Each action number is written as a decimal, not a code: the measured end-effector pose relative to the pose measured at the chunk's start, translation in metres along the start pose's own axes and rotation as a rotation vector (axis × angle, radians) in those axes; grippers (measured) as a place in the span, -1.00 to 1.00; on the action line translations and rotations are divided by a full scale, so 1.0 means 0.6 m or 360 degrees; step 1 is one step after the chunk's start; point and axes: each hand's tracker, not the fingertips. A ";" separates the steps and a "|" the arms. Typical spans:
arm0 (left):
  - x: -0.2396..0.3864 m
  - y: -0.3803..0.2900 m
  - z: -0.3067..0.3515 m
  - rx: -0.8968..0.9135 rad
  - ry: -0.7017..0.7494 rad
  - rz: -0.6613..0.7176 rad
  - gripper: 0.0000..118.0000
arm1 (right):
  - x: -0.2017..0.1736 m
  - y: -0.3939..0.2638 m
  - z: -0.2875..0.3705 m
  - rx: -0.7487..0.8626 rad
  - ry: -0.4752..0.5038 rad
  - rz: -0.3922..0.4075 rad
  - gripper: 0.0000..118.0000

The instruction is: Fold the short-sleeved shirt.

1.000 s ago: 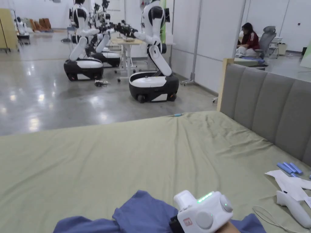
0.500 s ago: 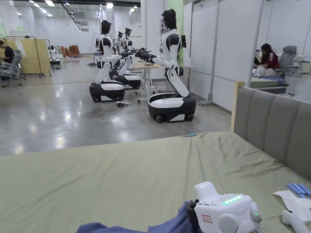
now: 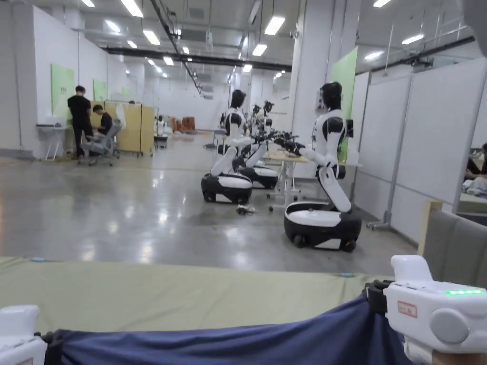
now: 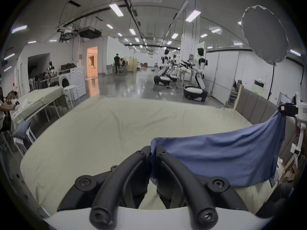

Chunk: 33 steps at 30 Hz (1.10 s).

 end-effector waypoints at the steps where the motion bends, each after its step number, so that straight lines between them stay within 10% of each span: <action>1: 0.010 0.030 0.001 0.0062 0.0007 -0.0011 -0.88 | 0.006 0.026 0.009 0.0037 -0.0005 -0.0005 -0.88; 33: 0.048 0.471 -0.087 0.0541 0.0175 -0.0020 -0.91 | 0.012 0.398 -0.114 0.0472 -0.0085 0.0022 -0.89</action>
